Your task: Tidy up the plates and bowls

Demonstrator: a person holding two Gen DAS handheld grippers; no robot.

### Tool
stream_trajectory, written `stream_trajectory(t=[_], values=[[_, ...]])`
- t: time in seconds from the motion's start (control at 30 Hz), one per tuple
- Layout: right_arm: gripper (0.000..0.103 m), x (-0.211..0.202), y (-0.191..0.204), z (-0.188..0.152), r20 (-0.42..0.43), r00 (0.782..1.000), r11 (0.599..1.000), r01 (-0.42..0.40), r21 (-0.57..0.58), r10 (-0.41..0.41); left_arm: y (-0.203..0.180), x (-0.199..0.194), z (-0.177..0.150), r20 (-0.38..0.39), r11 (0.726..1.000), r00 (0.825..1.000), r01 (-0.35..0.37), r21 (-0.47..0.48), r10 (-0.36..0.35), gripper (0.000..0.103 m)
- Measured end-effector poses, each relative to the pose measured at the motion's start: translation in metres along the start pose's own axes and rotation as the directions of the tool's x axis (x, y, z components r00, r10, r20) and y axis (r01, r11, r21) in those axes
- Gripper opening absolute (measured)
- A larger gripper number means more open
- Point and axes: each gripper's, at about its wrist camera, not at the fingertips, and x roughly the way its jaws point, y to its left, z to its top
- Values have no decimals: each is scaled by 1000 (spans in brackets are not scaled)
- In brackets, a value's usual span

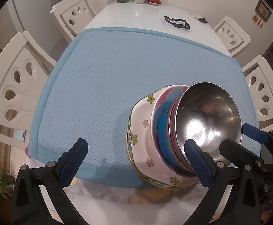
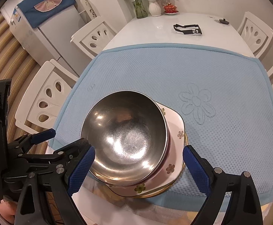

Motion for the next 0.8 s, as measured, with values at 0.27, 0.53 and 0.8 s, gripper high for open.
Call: stream_trajectory(t=[0.27, 0.53, 0.8], values=[[93, -1, -1, 0, 5, 1000, 1000, -1, 1, 1, -1, -1, 2, 5, 1000, 1000, -3, 5, 3, 102], [93, -2, -3, 0, 4, 1000, 1000, -1, 2, 1, -2, -1, 2, 7, 1000, 1000, -6, 8, 6, 102], [93, -2, -3, 0, 3, 1000, 1000, -2, 3, 2, -3, -1, 3, 8, 1000, 1000, -9, 11, 9, 102]])
